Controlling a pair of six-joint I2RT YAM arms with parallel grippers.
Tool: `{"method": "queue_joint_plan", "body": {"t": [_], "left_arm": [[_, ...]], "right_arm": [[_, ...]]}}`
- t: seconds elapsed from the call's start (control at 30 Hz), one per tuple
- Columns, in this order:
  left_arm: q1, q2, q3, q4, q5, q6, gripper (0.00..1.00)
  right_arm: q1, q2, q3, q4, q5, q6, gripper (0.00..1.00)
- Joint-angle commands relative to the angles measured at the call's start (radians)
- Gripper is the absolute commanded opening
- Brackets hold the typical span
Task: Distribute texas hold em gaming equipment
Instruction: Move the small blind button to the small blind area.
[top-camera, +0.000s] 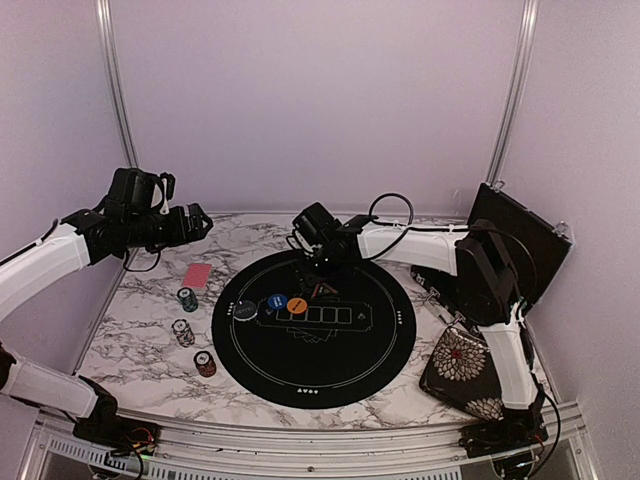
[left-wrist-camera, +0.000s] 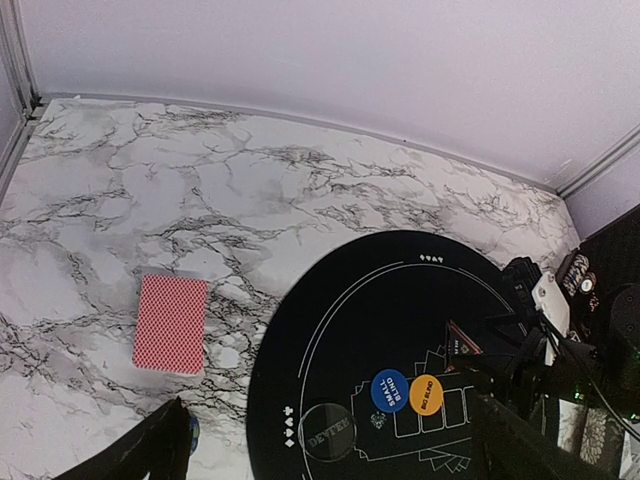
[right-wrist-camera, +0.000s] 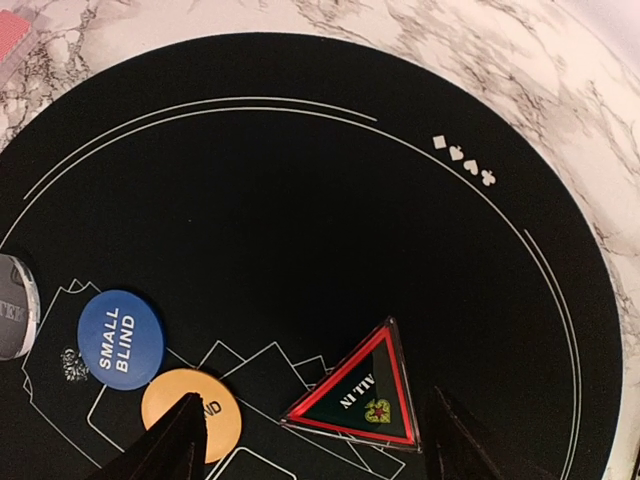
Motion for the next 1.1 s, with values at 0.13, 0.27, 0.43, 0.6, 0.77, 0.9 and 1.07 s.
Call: {"method": "queue_joint_plan", "body": {"t": [0.13,0.27,0.43,0.6,0.77,0.9,1.07], "left_arm": [[0.006,0.001,0.014,0.002,0.007,-0.024,0.99],[0.005,0.002,0.015,-0.005,0.003,-0.024,0.99],[0.005,0.001,0.015,-0.008,0.002,-0.028,0.99],[0.006,-0.001,0.015,-0.014,-0.001,-0.026,0.99],[0.006,-0.011,0.009,-0.018,-0.006,-0.026,0.99],[0.005,-0.013,0.005,-0.019,-0.008,-0.027,0.99],[0.005,-0.012,0.004,-0.024,-0.01,-0.023,0.99]], "right_arm": [[0.017,-0.022,0.019,0.056,-0.084,-0.07,0.68],[0.03,0.0,0.036,0.064,-0.128,-0.113,0.66],[0.065,0.058,0.114,0.037,-0.135,-0.161,0.66],[0.092,0.113,0.181,0.015,-0.127,-0.198,0.66],[0.099,0.167,0.237,-0.008,-0.125,-0.216,0.7],[0.101,0.206,0.288,-0.033,-0.121,-0.217,0.69],[0.102,0.241,0.315,-0.046,-0.126,-0.214,0.69]]}}
